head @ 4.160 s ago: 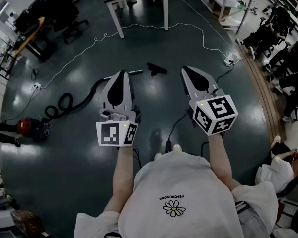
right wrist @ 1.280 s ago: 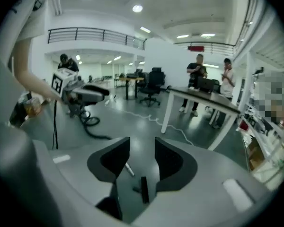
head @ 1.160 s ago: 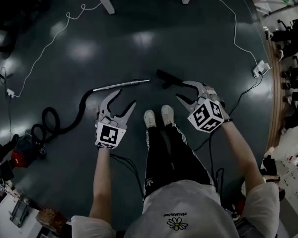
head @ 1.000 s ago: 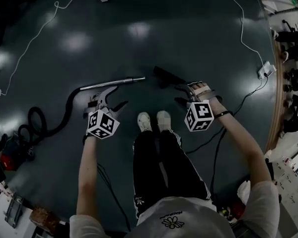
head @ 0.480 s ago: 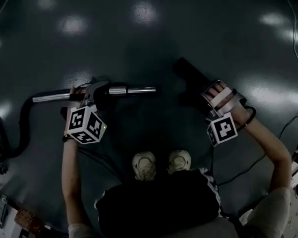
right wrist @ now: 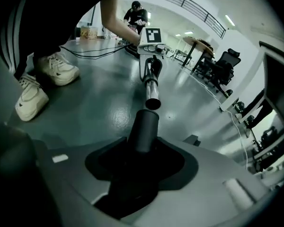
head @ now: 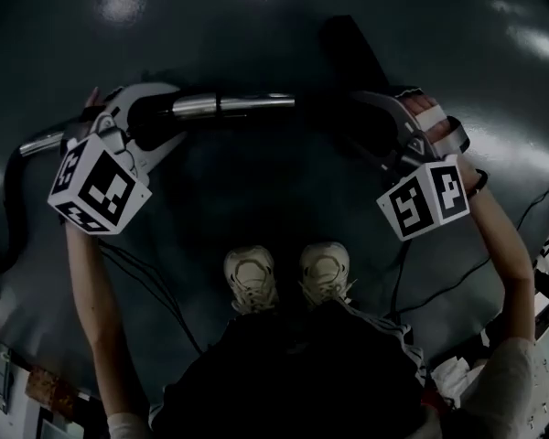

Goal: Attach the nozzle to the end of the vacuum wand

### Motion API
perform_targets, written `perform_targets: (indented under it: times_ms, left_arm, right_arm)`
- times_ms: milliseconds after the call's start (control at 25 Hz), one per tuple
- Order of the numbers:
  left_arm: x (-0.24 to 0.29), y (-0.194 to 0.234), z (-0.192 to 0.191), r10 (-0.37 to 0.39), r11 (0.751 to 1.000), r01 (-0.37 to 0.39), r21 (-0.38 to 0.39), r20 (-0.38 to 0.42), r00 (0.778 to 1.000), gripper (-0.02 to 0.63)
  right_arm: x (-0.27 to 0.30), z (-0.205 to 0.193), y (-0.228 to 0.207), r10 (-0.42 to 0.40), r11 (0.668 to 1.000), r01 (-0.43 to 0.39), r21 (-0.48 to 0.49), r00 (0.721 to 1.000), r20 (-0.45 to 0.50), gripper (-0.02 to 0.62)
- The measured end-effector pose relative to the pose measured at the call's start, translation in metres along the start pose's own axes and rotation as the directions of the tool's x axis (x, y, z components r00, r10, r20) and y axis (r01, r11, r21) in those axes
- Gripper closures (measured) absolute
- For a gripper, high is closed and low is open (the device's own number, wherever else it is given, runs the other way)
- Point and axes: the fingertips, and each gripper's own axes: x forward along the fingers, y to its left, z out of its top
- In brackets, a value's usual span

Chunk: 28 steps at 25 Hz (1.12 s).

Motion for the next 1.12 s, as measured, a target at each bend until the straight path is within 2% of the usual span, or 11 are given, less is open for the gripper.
perform_targets:
  times_ms: [120, 320, 400, 600, 720, 840, 1040, 1080, 1120]
  left_arm:
    - [-0.012, 0.003, 0.022, 0.026, 0.999, -0.027, 0.041, 0.021, 0.999, 0.414]
    - [0.002, -0.004, -0.011, 0.034, 0.996, -0.032, 0.079, -0.027, 0.999, 0.416]
    - [0.006, -0.005, -0.016, 0.023, 0.997, -0.021, 0.08, -0.018, 1.0, 0.416]
    - [-0.009, -0.001, 0.004, 0.023, 0.999, -0.024, 0.029, 0.052, 0.998, 0.416]
    - [0.002, -0.003, 0.0, 0.011, 0.999, -0.013, 0.031, 0.063, 0.998, 0.417]
    - [-0.006, 0.003, 0.022, -0.018, 0.999, 0.015, 0.038, 0.082, 0.996, 0.416]
    - [-0.009, 0.012, 0.029, -0.042, 0.999, 0.041, 0.015, 0.085, 0.995, 0.416]
    - [-0.008, 0.012, 0.028, -0.05, 0.999, 0.049, 0.015, 0.085, 0.995, 0.416]
    - [-0.005, 0.011, 0.029, -0.061, 0.998, 0.06, 0.015, 0.086, 0.994, 0.417]
  right_arm:
    - [0.006, 0.02, -0.004, -0.022, 1.0, 0.022, 0.001, 0.997, 0.068, 0.394]
    - [0.035, 0.023, -0.002, -0.063, 0.995, 0.055, 0.078, 0.993, 0.105, 0.396]
    - [0.044, 0.026, -0.001, -0.056, 0.996, 0.049, 0.072, 0.993, 0.105, 0.396]
    - [0.025, 0.033, -0.012, -0.04, 0.999, 0.038, 0.031, 0.996, 0.076, 0.396]
    - [0.027, 0.027, -0.005, -0.015, 0.999, 0.012, 0.053, 0.998, 0.055, 0.397]
    - [0.006, 0.025, -0.014, -0.028, 0.998, 0.027, 0.063, 0.999, 0.021, 0.397]
    - [-0.007, 0.031, -0.027, -0.048, 0.999, 0.048, 0.008, 0.999, -0.025, 0.397]
    - [-0.005, 0.032, -0.027, -0.05, 0.998, 0.048, -0.043, 0.998, -0.038, 0.397]
    - [-0.001, 0.034, -0.027, -0.059, 0.99, 0.051, -0.134, 0.997, -0.057, 0.397]
